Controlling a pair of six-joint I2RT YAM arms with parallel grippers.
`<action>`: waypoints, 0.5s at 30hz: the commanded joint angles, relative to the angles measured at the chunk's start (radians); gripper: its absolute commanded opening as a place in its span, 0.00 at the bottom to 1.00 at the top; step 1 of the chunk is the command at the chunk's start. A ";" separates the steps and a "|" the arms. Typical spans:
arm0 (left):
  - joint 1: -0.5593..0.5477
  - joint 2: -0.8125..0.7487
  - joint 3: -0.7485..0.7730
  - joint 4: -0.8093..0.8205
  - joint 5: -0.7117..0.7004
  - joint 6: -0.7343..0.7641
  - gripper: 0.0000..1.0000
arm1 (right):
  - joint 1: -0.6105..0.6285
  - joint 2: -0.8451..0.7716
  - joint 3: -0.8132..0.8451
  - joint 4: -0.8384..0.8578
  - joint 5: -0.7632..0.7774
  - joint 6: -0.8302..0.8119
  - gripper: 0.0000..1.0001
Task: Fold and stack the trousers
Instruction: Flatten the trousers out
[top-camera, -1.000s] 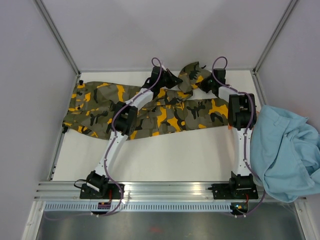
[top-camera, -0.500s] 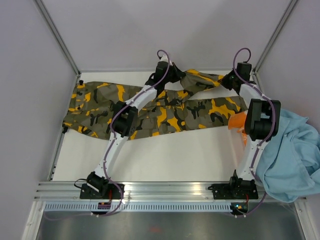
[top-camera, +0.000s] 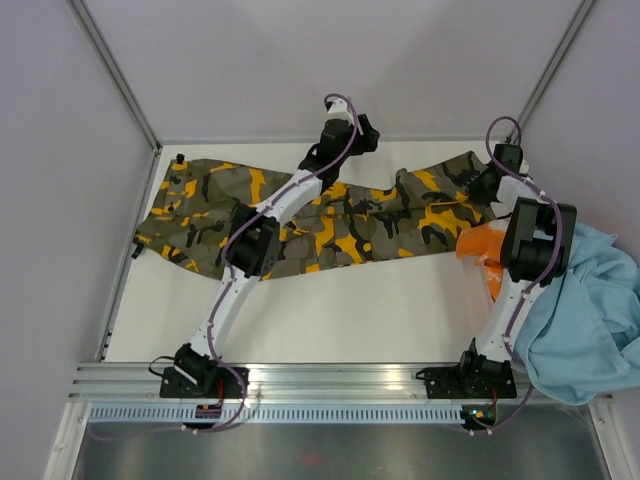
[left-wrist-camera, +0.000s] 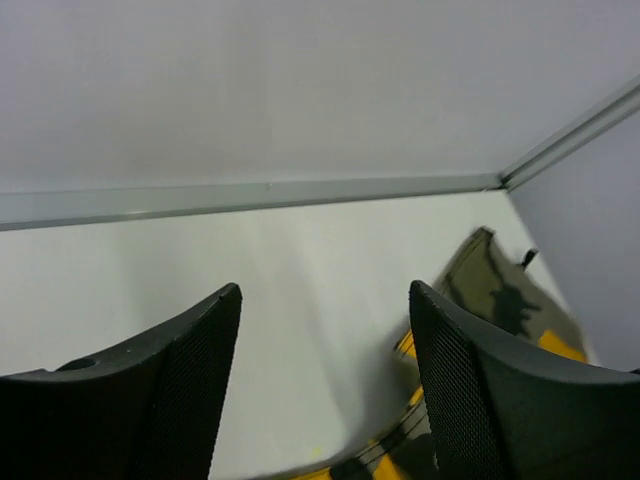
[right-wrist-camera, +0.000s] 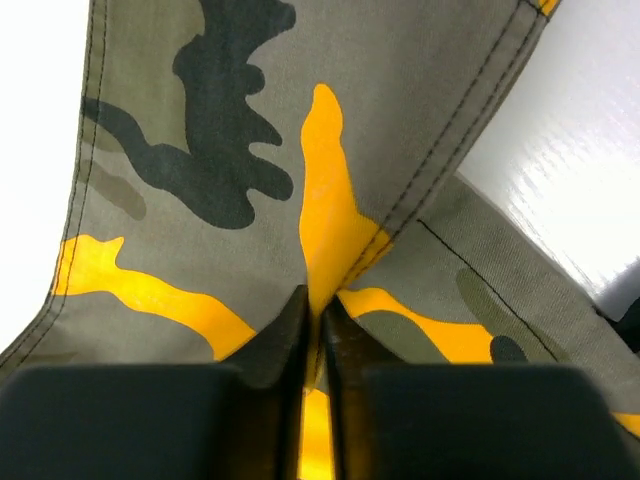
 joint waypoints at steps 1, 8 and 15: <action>0.003 -0.155 -0.059 -0.112 -0.059 0.193 0.74 | 0.002 -0.012 0.092 -0.044 0.037 -0.080 0.21; 0.054 -0.455 -0.482 -0.311 -0.177 0.233 0.73 | 0.002 0.041 0.237 -0.159 -0.148 -0.201 0.65; 0.097 -0.493 -0.653 -0.315 -0.106 0.328 0.67 | 0.013 -0.064 0.249 -0.228 -0.274 -0.299 0.71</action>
